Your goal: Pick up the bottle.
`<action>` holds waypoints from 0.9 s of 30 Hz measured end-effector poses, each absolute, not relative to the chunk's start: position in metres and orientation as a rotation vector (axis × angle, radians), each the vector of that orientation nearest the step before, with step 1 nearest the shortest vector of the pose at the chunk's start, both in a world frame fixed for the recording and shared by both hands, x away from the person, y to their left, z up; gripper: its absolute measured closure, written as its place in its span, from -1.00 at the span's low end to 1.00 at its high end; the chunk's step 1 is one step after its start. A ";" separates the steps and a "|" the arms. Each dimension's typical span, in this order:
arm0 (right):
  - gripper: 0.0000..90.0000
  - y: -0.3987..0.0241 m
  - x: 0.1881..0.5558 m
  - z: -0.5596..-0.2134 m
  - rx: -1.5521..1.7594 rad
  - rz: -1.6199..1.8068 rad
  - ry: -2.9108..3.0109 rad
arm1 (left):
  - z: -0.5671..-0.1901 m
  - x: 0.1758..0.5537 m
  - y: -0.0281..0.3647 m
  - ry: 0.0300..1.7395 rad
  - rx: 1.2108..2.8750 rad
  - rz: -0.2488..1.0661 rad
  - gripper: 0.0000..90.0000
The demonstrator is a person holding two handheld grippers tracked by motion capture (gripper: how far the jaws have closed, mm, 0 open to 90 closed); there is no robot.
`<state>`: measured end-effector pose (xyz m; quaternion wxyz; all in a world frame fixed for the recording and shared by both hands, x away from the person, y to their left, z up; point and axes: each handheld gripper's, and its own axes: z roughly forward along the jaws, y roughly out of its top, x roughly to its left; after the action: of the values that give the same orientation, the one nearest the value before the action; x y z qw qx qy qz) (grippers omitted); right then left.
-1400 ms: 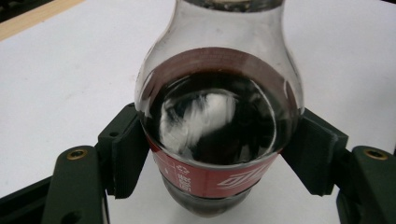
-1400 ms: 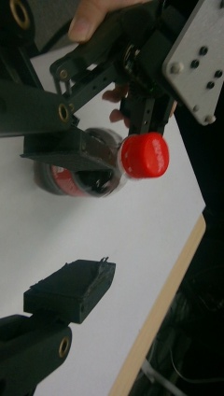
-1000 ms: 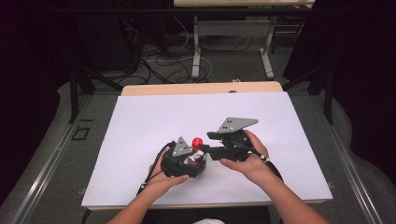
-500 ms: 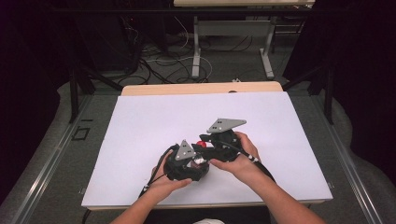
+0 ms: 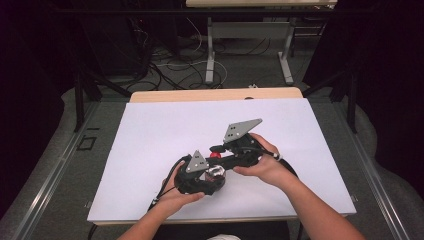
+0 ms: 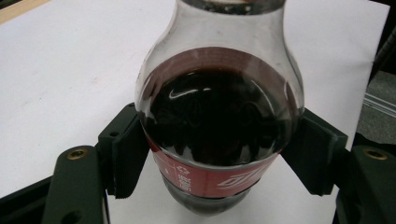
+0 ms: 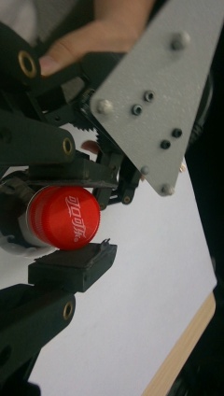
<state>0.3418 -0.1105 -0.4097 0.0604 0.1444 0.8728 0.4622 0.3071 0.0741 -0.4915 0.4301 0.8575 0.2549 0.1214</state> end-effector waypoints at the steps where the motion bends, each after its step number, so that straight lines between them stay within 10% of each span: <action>1: 0.37 -0.111 0.344 -0.409 0.380 1.402 2.662 | -0.491 0.307 0.074 0.624 2.144 0.294 -0.34; 10: 0.03 -0.112 0.341 -0.408 0.359 1.427 2.634 | -0.491 0.306 0.073 0.642 2.133 0.311 -0.34; 27: 0.37 -0.113 0.332 -0.408 0.406 1.345 2.600 | -0.492 0.305 0.071 0.642 2.130 0.301 -0.34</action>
<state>0.3323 -0.1128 -0.4085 0.0929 0.1369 0.8760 0.4531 0.3051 0.0711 -0.4918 0.4333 0.8551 0.2577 0.1207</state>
